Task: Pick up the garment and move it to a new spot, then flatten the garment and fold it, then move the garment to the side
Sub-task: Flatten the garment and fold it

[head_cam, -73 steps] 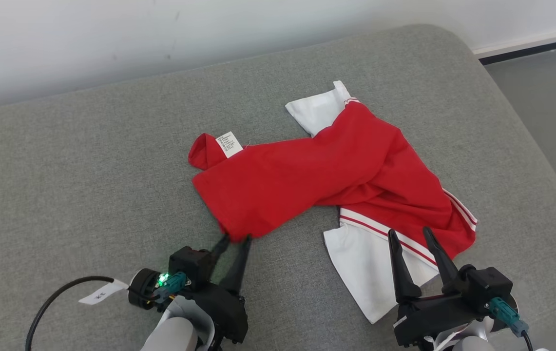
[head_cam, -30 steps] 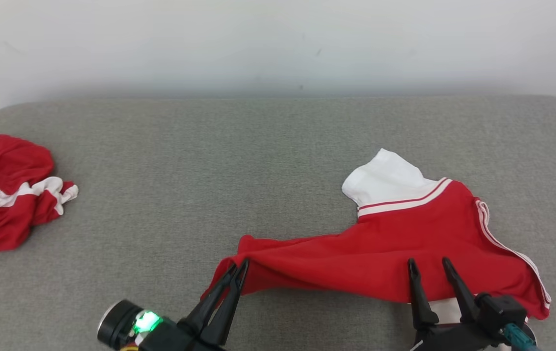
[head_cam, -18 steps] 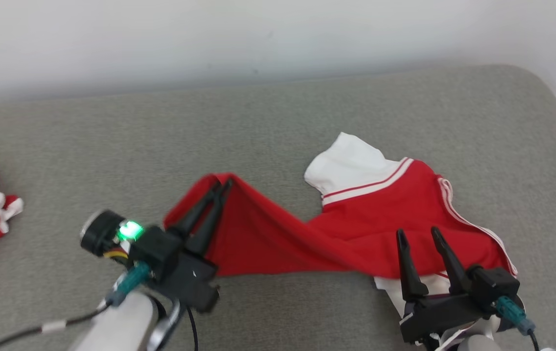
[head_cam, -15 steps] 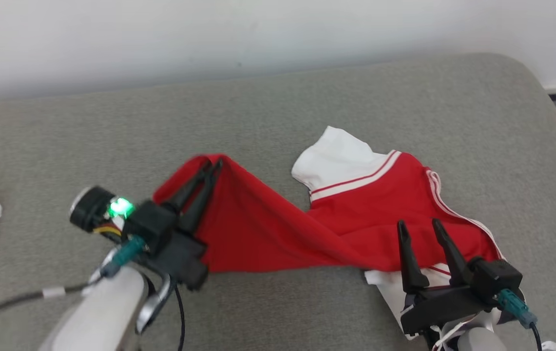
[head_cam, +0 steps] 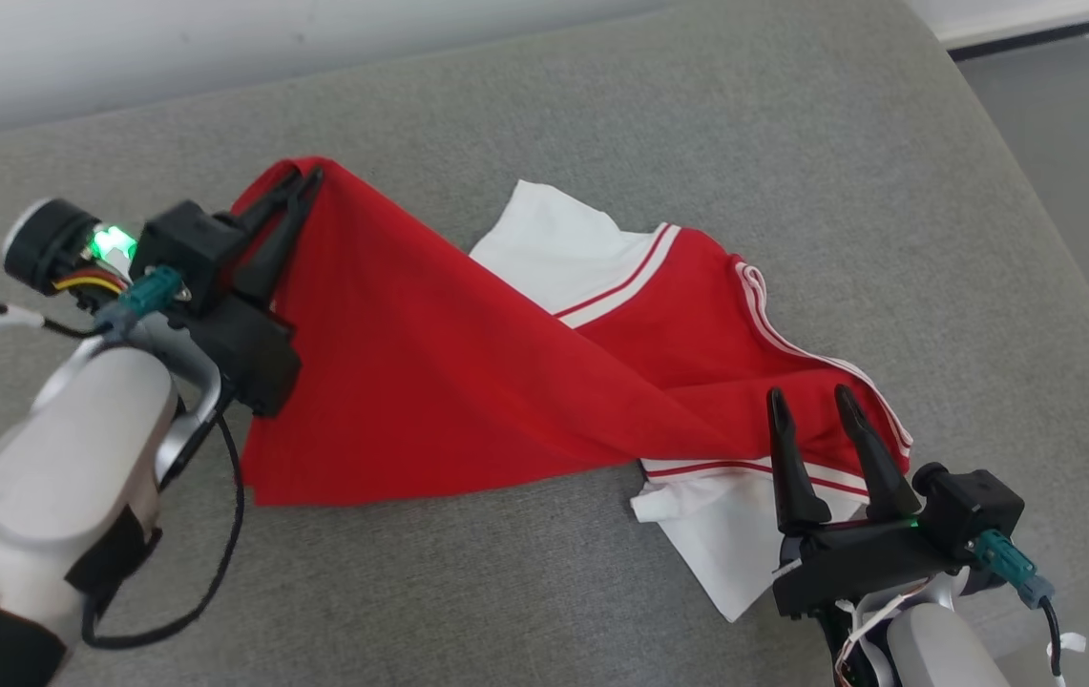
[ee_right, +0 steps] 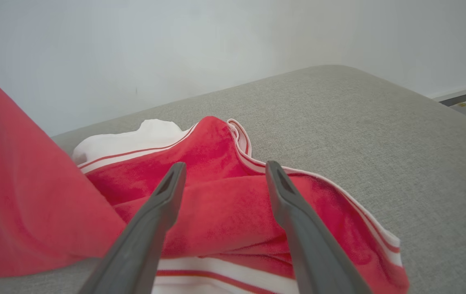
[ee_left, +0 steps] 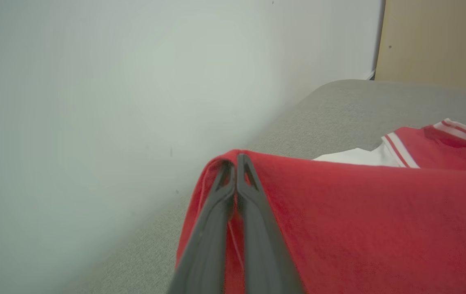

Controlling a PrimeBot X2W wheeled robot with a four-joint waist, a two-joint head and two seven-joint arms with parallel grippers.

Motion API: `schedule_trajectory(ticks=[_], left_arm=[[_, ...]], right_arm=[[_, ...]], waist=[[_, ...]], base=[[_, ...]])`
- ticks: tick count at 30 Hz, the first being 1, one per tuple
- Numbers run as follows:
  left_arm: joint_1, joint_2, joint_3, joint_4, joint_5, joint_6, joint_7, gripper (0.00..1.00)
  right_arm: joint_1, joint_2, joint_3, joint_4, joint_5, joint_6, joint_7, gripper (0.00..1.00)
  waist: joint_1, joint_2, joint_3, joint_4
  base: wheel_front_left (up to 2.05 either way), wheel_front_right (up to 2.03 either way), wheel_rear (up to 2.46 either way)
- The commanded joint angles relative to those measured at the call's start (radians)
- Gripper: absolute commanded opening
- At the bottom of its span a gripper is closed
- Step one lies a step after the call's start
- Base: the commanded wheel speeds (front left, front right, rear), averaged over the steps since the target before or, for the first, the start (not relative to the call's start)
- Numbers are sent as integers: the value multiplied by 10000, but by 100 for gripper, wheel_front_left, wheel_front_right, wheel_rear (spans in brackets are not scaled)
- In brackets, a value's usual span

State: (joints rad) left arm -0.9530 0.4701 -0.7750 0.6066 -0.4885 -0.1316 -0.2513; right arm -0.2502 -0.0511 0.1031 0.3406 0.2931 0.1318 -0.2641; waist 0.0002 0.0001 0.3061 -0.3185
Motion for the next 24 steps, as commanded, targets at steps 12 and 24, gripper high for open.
schedule_trajectory(ticks=[12, 24], left_arm=[[-1211, -253, -804, 1183, -583, 24, -141, 100], [1236, -472, 1587, -811, 111, 335, -143, 100]], right_arm=[[-443, 8, 132, 17, -79, -23, -4, 100], [107, 9, -108, 67, -286, -23, -4, 100]], waist=[[-2, -1, 463, -335], [-2, -1, -227, 711]], base=[[0, 0, 0], [0, 0, 0]])
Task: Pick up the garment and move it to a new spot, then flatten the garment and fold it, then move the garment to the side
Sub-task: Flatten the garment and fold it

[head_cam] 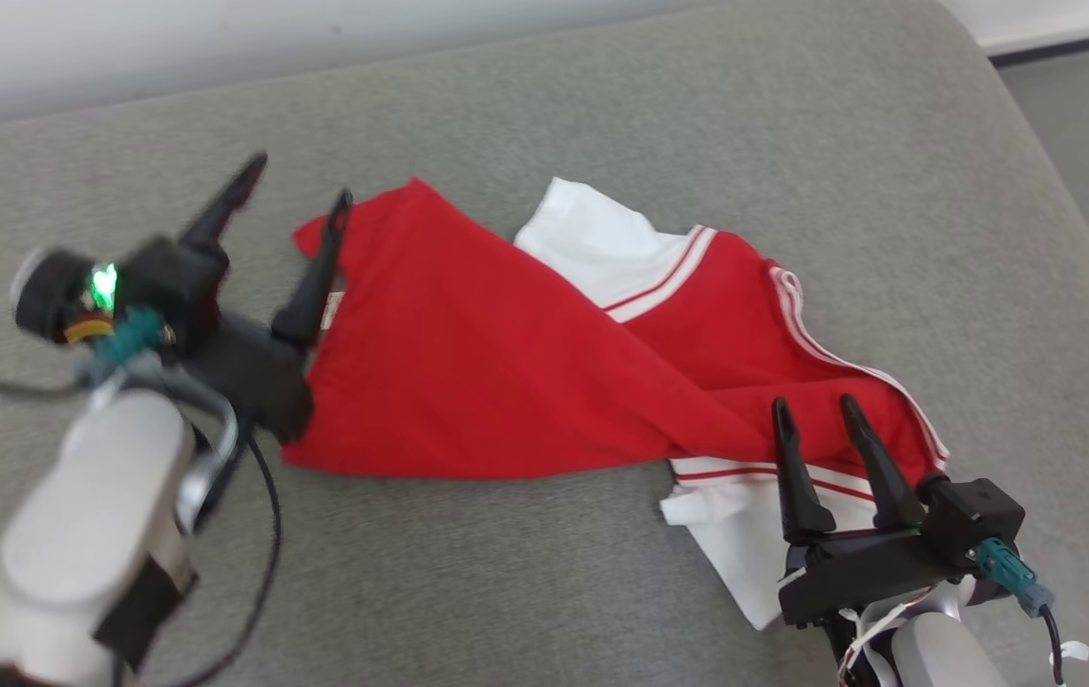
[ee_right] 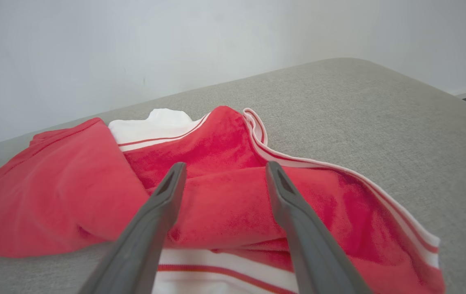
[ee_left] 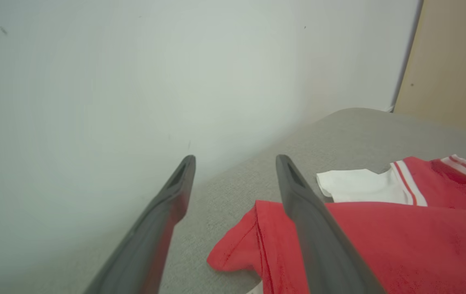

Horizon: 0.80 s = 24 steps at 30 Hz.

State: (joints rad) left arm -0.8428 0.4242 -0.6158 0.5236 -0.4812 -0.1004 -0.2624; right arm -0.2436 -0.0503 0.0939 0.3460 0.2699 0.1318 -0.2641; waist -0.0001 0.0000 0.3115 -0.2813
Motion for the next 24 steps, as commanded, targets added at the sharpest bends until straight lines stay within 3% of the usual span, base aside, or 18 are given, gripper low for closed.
schedule_trajectory(ticks=[1, 6, 13, 24], left_arm=[[458, -95, 226, -262, 158, 57, -33, 100], [2124, -533, 1009, -1216, 706, 117, -32, 100], [3862, -1047, 1407, -1528, 1252, -83, -33, 100], [4366, -1404, 1557, -326, 1351, -308, -33, 100]], right_arm=[[98, 0, -70, 7, -86, -23, -5, 100], [287, -3, -188, -34, -285, -23, -4, 100], [469, 0, -238, -76, -431, -23, -4, 100], [365, 2, -108, 51, -500, -23, -3, 100]], waist=[[1, 0, -336, 463], [1, 0, -499, 880], [1, 0, -620, 1078], [1, 0, -615, 931]], base=[[0, 0, 0], [0, 0, 0], [0, 0, 0], [0, 0, 0]])
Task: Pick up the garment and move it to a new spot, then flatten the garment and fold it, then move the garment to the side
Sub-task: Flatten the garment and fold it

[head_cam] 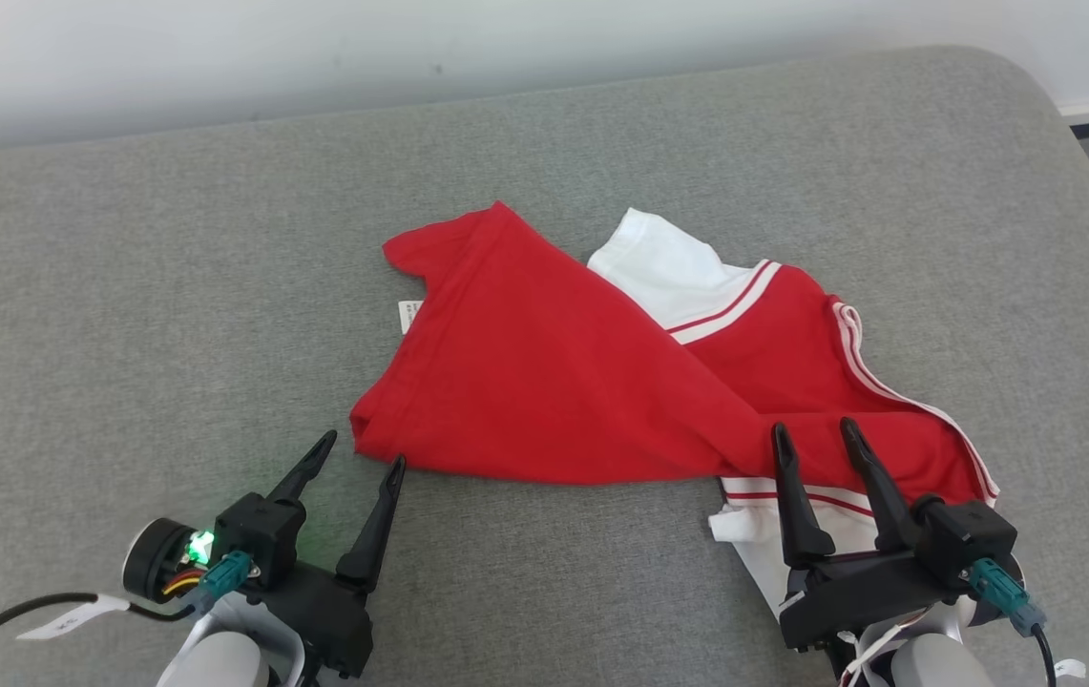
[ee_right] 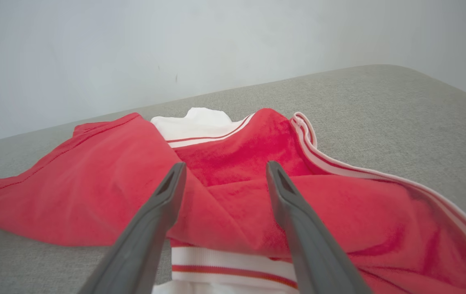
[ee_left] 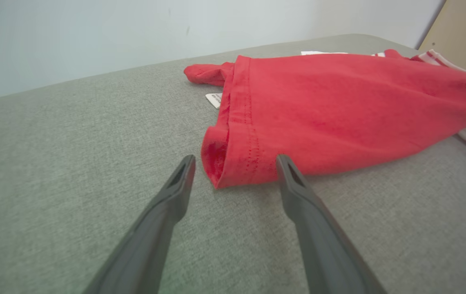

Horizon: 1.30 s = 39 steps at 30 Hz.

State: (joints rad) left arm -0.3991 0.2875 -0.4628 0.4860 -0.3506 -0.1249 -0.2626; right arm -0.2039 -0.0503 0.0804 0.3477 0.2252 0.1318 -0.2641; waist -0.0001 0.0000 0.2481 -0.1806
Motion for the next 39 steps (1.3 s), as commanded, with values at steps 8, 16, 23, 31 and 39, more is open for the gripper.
schedule_trajectory(ticks=[8, 16, 23, 31, 39], left_arm=[[-354, -92, -200, 648, -201, -55, -33, 21], [-237, -75, -719, 150, -146, -48, -33, 0], [791, -9, -1292, -1568, 132, -47, -31, 0], [2465, 125, -1987, -3522, -102, 186, 367, 0], [3370, 350, -2242, -4510, -330, 420, 873, 0]], right_arm=[[56, 2, -53, 19, -12, -23, -3, 100], [334, -3, -321, 37, -65, -23, -3, 100], [671, 0, -339, 73, 4, -23, -3, 100], [854, -3, -391, 67, -30, -23, -3, 100], [954, -1, -432, 126, -116, -23, -3, 100]], waist=[[1, 0, 87, -427], [1, 0, -172, -132], [1, 0, -767, 664], [1, 0, -1006, 1544], [1, 0, -1016, 1691]], base=[[0, 0, 0], [0, 0, 0], [0, 0, 0], [0, 0, 0], [0, 0, 0]])
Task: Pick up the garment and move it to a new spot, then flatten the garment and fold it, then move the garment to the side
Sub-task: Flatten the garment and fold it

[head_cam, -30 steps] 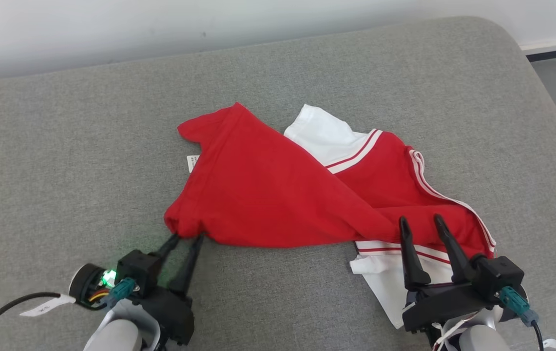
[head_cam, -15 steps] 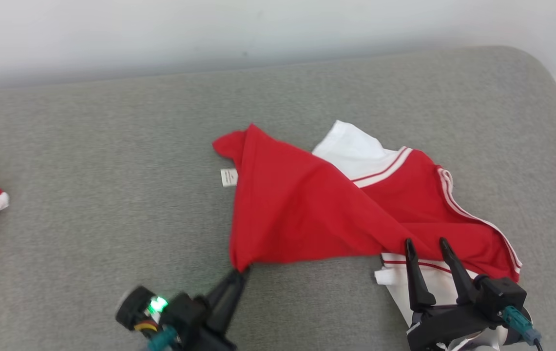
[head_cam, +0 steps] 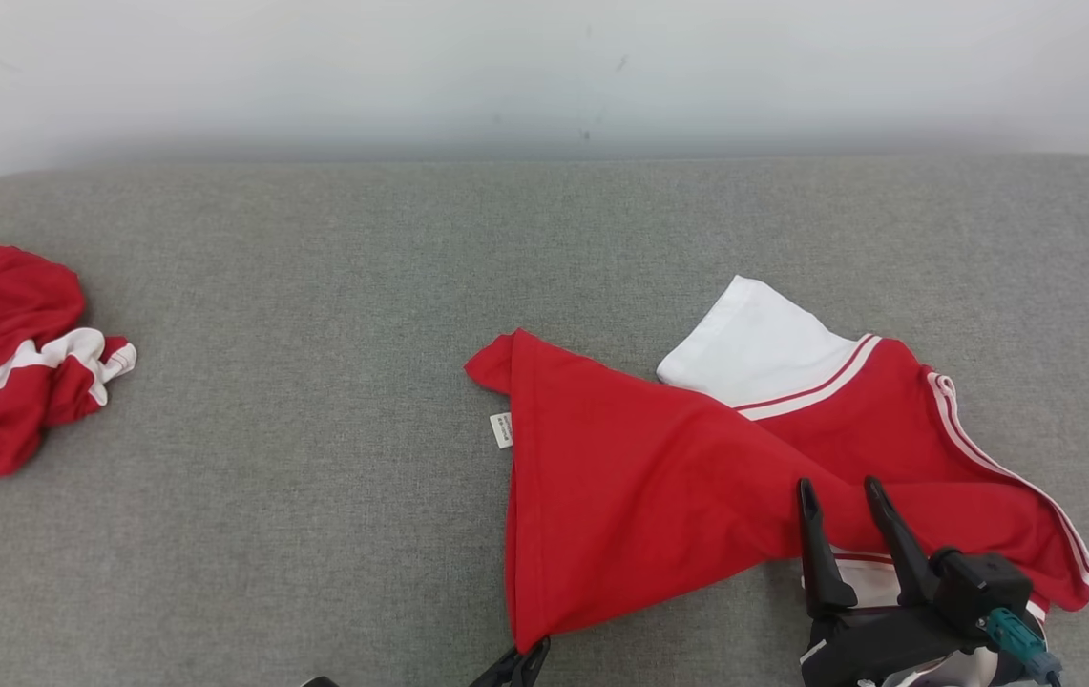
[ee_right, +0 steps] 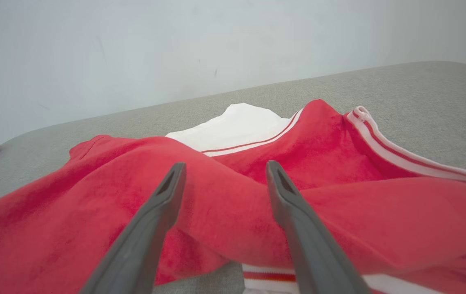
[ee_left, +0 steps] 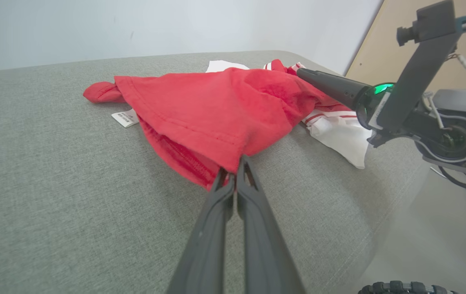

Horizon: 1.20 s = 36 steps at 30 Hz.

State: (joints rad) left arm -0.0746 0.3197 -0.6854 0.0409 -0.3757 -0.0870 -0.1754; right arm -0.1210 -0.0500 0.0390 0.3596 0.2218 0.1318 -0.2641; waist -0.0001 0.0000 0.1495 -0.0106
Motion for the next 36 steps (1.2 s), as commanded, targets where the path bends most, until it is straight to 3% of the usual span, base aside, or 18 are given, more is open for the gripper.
schedule_trajectory(ticks=[1, 8, 17, 26, 35, 36], left_arm=[[87, -19, 10, -78, -160, 33, -42, 0], [-952, -152, 152, 521, -72, -102, -266, 0], [-3724, -482, 360, 3067, -544, -401, -679, 0], [-5930, -24, -500, 5808, -1695, -422, -844, 0], [-6968, -87, -1009, 7094, -2537, -426, -904, 0], [-7012, -102, -990, 7127, -2519, -426, -901, 57]], right_arm=[[111, -5, -11, 25, -90, -23, -3, 100], [-139, -5, 92, 83, -145, -23, -3, 100], [-567, -2, 372, 274, -100, -23, -3, 100], [-804, 4, 400, 355, 67, -23, -3, 100], [-853, -2, 270, 464, 144, -23, -3, 100], [-894, 1, 278, 473, 137, -23, -3, 100]], waist=[[1, 0, -42, -31], [1, 0, -48, -303], [1, 0, 239, -1195], [1, 0, 727, -2223], [1, 0, 876, -2285], [1, 0, 863, -2237]], base=[[0, 0, 0], [0, 0, 0], [0, 0, 0], [0, 0, 0], [0, 0, 0], [0, 0, 0]])
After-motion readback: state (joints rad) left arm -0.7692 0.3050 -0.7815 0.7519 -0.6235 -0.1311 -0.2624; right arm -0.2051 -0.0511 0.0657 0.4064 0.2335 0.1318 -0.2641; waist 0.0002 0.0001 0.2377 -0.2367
